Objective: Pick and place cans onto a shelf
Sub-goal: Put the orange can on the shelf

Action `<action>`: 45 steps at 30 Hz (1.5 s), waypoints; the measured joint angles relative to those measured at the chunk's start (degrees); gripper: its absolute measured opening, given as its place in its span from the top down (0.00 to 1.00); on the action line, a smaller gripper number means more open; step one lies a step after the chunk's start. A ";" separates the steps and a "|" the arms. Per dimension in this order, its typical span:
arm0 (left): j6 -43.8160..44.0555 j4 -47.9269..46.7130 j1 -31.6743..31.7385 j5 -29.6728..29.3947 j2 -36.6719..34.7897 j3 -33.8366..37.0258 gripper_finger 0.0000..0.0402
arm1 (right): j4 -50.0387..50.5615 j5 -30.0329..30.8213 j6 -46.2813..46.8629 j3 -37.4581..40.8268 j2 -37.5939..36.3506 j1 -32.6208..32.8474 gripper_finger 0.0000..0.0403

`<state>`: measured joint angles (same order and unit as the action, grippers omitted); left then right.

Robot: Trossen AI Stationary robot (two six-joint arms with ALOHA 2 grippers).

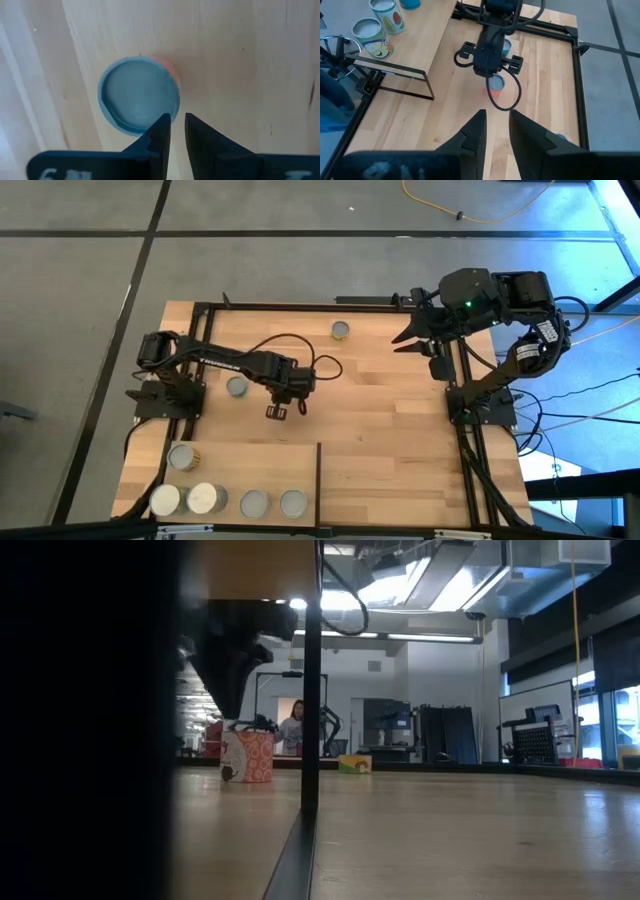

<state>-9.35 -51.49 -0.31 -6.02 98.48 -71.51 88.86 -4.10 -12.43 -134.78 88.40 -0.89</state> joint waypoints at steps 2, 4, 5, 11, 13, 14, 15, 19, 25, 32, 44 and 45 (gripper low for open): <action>-1.19 0.18 0.61 0.81 0.00 0.78 0.88 | 0.00 0.00 -0.02 0.00 0.00 0.00 0.79; -1.61 0.28 1.22 1.15 0.00 1.40 0.88 | 0.00 0.00 -0.01 0.00 0.00 0.00 0.79; -1.63 0.31 1.50 1.16 0.00 1.70 0.88 | 0.00 0.00 0.00 0.00 0.00 0.02 0.79; -2.27 1.04 2.81 4.57 -0.08 2.98 0.88 | -0.02 0.00 0.15 0.00 0.00 0.00 0.79; -3.31 1.43 2.86 4.87 -0.09 3.08 0.88 | -0.02 0.00 0.14 0.00 0.00 0.00 0.79; -3.97 1.50 2.86 4.87 -0.09 3.08 0.88 | -0.02 0.00 0.14 0.00 0.00 0.00 0.79; -4.64 1.63 2.83 4.88 -0.10 3.10 0.88 | -0.02 0.00 0.14 0.00 0.00 0.00 0.79; -6.59 2.57 2.83 5.10 -0.09 3.11 0.88 | -0.04 0.00 0.14 0.00 0.00 0.00 0.79; -7.96 3.08 2.81 5.12 -0.09 3.15 0.88 | -0.04 0.00 0.14 0.02 0.00 0.00 0.79; -10.91 3.05 1.56 5.01 -0.17 3.16 0.88 | -0.05 0.00 0.14 0.00 0.00 0.00 0.79; -18.51 5.05 -1.36 0.16 -0.59 3.26 0.88 | -0.07 0.00 0.09 0.04 0.00 0.00 0.79; -18.56 5.61 -1.36 0.30 -0.59 3.26 0.88 | -0.07 0.00 0.09 0.04 0.00 0.00 0.79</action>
<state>-27.91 -45.88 -1.67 -5.72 97.88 -68.25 88.79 -4.10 -12.34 -134.74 88.40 -0.89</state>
